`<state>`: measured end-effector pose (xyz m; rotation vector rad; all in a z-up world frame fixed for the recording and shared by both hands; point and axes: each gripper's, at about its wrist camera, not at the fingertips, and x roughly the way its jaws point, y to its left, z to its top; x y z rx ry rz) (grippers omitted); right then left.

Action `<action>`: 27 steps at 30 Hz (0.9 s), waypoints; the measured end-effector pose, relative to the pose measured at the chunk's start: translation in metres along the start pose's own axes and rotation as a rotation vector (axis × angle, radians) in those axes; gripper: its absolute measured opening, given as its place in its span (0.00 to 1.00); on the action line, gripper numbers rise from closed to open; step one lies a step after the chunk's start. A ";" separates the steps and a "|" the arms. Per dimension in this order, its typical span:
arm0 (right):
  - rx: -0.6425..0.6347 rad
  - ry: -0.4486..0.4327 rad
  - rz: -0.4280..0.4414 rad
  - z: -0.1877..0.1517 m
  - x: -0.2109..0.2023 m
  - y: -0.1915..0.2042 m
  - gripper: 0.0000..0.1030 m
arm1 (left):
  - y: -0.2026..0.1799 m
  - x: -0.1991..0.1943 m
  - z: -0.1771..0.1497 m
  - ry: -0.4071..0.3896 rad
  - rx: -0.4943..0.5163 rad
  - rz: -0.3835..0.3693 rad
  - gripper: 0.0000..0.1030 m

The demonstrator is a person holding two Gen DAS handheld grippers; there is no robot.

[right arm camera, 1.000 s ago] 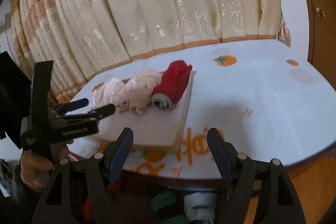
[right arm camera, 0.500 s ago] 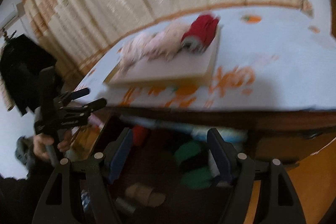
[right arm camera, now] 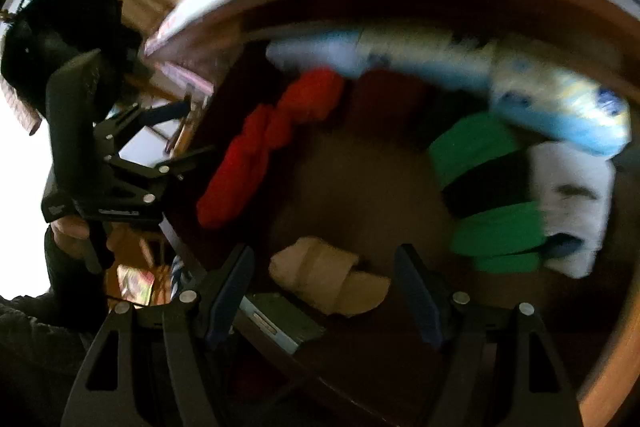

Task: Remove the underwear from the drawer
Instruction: 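Lower both tools back into the open drawer, then grasp beige underwear with the right tool while the left tool grasps red underwear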

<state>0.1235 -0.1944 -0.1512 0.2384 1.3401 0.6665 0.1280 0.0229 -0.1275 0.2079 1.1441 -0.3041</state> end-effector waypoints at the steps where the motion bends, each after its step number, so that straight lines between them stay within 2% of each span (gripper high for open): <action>1: -0.001 0.033 0.012 0.002 0.008 0.001 0.73 | 0.003 0.004 -0.002 0.021 -0.020 -0.012 0.99; 3: -0.009 0.074 0.025 0.007 0.024 0.002 0.73 | 0.005 0.008 -0.006 0.038 -0.036 -0.017 0.99; 9: -0.022 0.194 0.049 0.022 0.059 0.008 0.73 | -0.004 0.010 -0.010 0.072 0.026 0.018 0.99; 14: -0.058 0.282 -0.013 0.016 0.087 0.020 0.73 | -0.012 0.014 -0.010 0.099 0.047 -0.027 0.99; 19: 0.006 0.315 -0.022 0.013 0.102 0.014 0.72 | -0.011 0.025 -0.007 0.121 0.032 -0.007 0.99; 21: 0.028 0.311 -0.012 0.012 0.102 0.010 0.68 | -0.012 0.029 -0.007 0.133 0.027 -0.010 0.99; 22: 0.049 0.310 -0.009 0.011 0.102 0.007 0.57 | -0.013 0.030 -0.007 0.137 0.036 -0.005 0.99; 27: 0.106 0.269 -0.031 0.009 0.090 -0.011 0.45 | -0.024 0.035 -0.005 0.149 0.091 0.036 0.99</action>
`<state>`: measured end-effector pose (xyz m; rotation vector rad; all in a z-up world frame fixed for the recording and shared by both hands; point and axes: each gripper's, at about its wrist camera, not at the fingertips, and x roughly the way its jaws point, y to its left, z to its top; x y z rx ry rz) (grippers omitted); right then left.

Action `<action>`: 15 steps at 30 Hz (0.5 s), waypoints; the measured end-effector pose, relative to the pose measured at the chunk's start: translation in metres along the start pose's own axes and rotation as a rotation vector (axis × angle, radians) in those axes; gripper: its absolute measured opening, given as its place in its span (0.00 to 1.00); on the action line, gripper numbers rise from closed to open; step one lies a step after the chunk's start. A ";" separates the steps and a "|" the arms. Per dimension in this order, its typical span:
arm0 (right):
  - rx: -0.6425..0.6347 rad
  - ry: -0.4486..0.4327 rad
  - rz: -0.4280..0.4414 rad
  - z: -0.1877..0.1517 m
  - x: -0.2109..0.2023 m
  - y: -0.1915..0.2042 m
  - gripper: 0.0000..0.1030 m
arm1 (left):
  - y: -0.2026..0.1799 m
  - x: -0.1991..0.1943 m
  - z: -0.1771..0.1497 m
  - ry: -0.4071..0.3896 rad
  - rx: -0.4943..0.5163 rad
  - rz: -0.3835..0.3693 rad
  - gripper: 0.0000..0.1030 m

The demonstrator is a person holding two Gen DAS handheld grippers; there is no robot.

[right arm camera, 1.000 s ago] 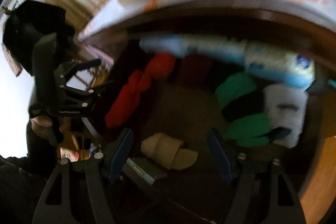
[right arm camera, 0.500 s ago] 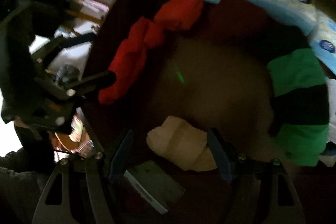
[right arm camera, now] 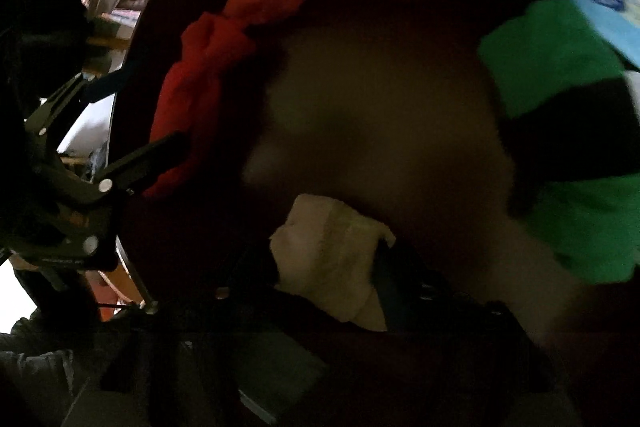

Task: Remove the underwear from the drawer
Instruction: 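Grasp beige underwear with the right tool while the left tool grasps red underwear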

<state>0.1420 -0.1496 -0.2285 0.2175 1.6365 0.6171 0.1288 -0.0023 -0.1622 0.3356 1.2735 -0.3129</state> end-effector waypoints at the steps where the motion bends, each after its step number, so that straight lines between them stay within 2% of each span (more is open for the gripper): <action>1: 0.009 -0.023 -0.018 -0.001 -0.006 -0.004 0.42 | -0.001 0.002 0.001 0.010 0.002 -0.007 0.99; 3: 0.042 -0.077 -0.037 -0.003 -0.021 -0.014 0.41 | -0.001 0.008 0.001 0.036 -0.015 -0.030 0.99; 4: 0.068 -0.105 -0.025 -0.006 -0.028 -0.020 0.41 | -0.001 0.011 0.002 0.051 -0.029 -0.048 0.99; 8: 0.143 -0.242 0.066 -0.010 -0.058 -0.039 0.41 | -0.007 0.012 0.005 0.035 -0.021 -0.032 0.96; 10: 0.142 -0.292 0.102 -0.021 -0.065 -0.035 0.41 | -0.010 0.013 0.006 0.029 -0.025 -0.032 0.86; 15: 0.124 -0.369 0.173 -0.015 -0.083 -0.029 0.41 | -0.010 0.008 0.005 -0.001 -0.027 -0.016 0.61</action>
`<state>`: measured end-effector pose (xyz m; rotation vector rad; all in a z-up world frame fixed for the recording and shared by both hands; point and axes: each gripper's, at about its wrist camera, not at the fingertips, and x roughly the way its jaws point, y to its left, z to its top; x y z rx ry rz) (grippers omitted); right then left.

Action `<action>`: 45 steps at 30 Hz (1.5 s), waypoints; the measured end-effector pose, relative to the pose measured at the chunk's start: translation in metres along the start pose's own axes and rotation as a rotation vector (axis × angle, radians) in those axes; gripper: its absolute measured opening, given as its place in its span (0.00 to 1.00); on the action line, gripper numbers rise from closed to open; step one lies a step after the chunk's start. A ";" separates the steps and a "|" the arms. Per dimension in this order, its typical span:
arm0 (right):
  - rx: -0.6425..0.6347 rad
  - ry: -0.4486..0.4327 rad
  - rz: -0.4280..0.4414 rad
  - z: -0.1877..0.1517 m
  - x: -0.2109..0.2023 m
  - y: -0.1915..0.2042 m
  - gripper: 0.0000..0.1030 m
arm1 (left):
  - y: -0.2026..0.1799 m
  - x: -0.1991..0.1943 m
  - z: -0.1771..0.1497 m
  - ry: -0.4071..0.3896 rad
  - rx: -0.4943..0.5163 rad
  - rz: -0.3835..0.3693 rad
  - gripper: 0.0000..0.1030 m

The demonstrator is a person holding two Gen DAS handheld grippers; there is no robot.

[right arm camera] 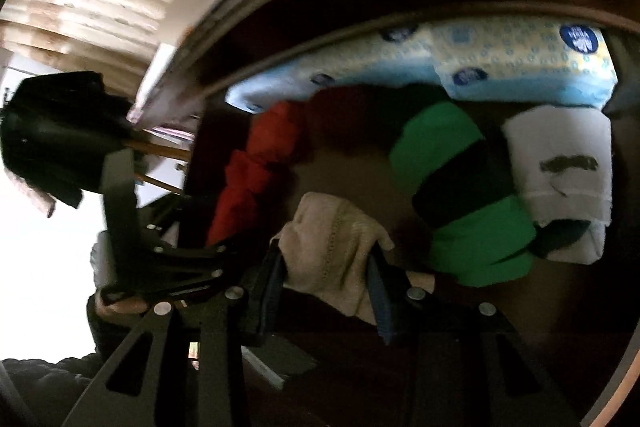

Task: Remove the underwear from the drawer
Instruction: 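Grasp beige underwear with the right tool while the left tool grasps red underwear, then lift both held underwear out of the drawer toward the tray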

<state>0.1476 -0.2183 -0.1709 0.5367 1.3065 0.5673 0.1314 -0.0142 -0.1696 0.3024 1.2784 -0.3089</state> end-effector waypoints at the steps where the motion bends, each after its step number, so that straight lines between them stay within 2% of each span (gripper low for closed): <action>1: -0.006 -0.006 0.007 0.002 0.000 0.004 0.41 | 0.003 -0.003 0.000 -0.011 -0.009 0.001 0.51; 2: -0.009 -0.011 0.011 0.006 -0.002 0.010 0.41 | 0.006 -0.006 0.000 -0.021 -0.021 -0.008 0.44; 3: -0.011 -0.019 0.021 0.007 -0.013 0.007 0.41 | 0.010 -0.009 0.000 -0.026 -0.039 -0.032 0.34; 5: -0.013 -0.036 0.043 0.005 -0.018 0.008 0.41 | 0.014 -0.012 0.001 -0.029 -0.055 -0.063 0.31; 8: -0.013 -0.051 0.061 0.006 -0.019 0.005 0.41 | 0.016 -0.014 -0.001 -0.031 -0.044 -0.055 0.32; 9: -0.011 -0.051 0.063 0.006 -0.019 0.005 0.41 | 0.015 -0.013 -0.001 -0.026 -0.041 -0.045 0.35; 10: -0.011 -0.052 0.059 0.003 -0.021 0.003 0.41 | 0.013 -0.011 -0.002 -0.011 -0.033 -0.036 0.43; 13: -0.016 -0.045 0.055 0.002 -0.016 0.002 0.41 | 0.001 -0.003 -0.005 0.005 0.000 -0.006 0.57; 17: -0.020 -0.060 0.063 0.002 -0.024 0.003 0.41 | -0.017 0.006 -0.003 -0.008 0.078 0.101 0.60; 18: -0.019 -0.066 0.064 0.002 -0.027 0.003 0.41 | -0.020 0.006 -0.001 -0.006 0.085 0.093 0.59; 20: -0.013 -0.080 0.068 0.003 -0.031 0.003 0.41 | -0.018 0.002 0.000 -0.020 0.065 0.032 0.40; 21: -0.010 -0.087 0.070 0.002 -0.034 0.003 0.41 | -0.020 0.000 0.001 -0.016 0.065 0.011 0.35; 25: 0.010 -0.118 0.076 0.002 -0.045 0.000 0.41 | -0.010 -0.014 -0.001 -0.045 0.021 -0.078 0.29; 31: 0.034 -0.175 0.118 0.003 -0.064 -0.003 0.41 | 0.016 -0.051 -0.012 -0.129 -0.058 -0.168 0.29; 35: 0.052 -0.191 0.126 0.004 -0.069 -0.004 0.41 | 0.027 -0.073 -0.012 -0.184 -0.093 -0.191 0.28; 36: 0.058 -0.193 0.133 0.004 -0.071 -0.004 0.41 | 0.035 -0.076 -0.012 -0.195 -0.091 -0.193 0.24; 37: 0.064 -0.196 0.143 0.005 -0.072 -0.003 0.41 | 0.037 -0.083 -0.010 -0.220 -0.083 -0.194 0.12; 41: 0.044 -0.235 0.168 0.014 -0.092 0.012 0.41 | 0.038 -0.125 0.004 -0.340 -0.071 -0.221 0.11; 43: 0.006 -0.257 0.164 0.021 -0.104 0.025 0.41 | 0.036 -0.137 0.013 -0.383 -0.055 -0.193 0.11; 45: -0.039 -0.277 0.149 0.028 -0.114 0.039 0.41 | 0.040 -0.140 0.021 -0.393 -0.035 -0.154 0.11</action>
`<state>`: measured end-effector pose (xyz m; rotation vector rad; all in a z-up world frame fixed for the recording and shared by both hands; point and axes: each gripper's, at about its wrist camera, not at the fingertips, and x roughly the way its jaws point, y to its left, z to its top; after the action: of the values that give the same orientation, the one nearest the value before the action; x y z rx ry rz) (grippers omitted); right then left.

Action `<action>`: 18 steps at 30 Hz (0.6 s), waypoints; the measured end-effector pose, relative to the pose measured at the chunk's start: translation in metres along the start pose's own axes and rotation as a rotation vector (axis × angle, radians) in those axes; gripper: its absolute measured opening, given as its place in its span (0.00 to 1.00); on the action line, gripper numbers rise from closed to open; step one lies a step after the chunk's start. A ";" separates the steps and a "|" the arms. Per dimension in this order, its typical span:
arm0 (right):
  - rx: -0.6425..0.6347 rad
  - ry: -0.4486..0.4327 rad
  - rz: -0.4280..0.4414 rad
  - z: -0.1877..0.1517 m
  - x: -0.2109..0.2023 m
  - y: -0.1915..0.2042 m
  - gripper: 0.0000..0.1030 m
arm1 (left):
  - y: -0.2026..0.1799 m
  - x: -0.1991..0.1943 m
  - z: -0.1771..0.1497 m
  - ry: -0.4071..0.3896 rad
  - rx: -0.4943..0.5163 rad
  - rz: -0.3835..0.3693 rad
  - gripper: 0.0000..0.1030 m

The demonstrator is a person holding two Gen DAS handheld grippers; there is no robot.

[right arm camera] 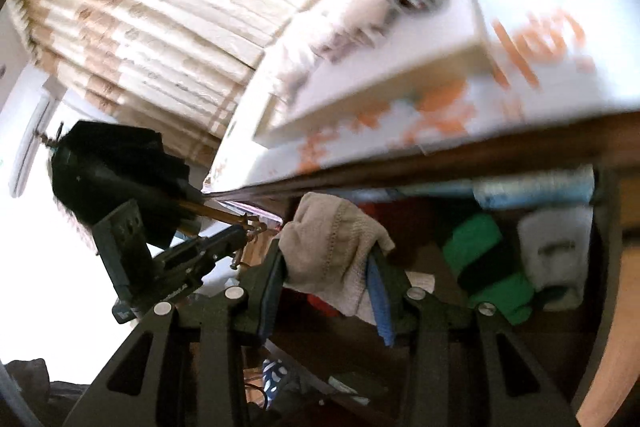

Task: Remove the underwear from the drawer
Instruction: 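Lift both held underwear out of the drawer toward the tray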

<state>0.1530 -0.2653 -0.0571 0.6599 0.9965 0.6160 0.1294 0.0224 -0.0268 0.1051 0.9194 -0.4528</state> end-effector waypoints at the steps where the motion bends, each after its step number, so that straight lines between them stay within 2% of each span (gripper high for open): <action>1: -0.017 -0.006 -0.004 0.002 -0.001 0.005 0.41 | 0.002 0.004 0.000 0.015 0.007 0.007 0.13; 3: -0.040 -0.008 -0.005 0.004 -0.002 0.011 0.41 | -0.001 0.021 -0.006 0.071 0.036 0.044 0.19; 7: -0.032 0.012 0.000 -0.001 0.005 0.007 0.41 | -0.010 0.060 -0.024 0.177 0.094 0.049 0.37; 9: -0.016 0.020 0.004 -0.005 0.008 0.003 0.41 | -0.013 0.078 -0.030 0.222 0.092 0.036 0.42; 15: 0.001 0.011 0.002 -0.008 0.002 -0.002 0.41 | -0.017 0.132 -0.046 0.392 0.075 0.016 0.47; 18: 0.001 0.001 -0.004 -0.008 -0.002 -0.002 0.41 | -0.019 0.142 -0.049 0.401 0.082 0.045 0.54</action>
<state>0.1457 -0.2660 -0.0605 0.6588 0.9989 0.6124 0.1589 -0.0280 -0.1661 0.2988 1.2890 -0.4350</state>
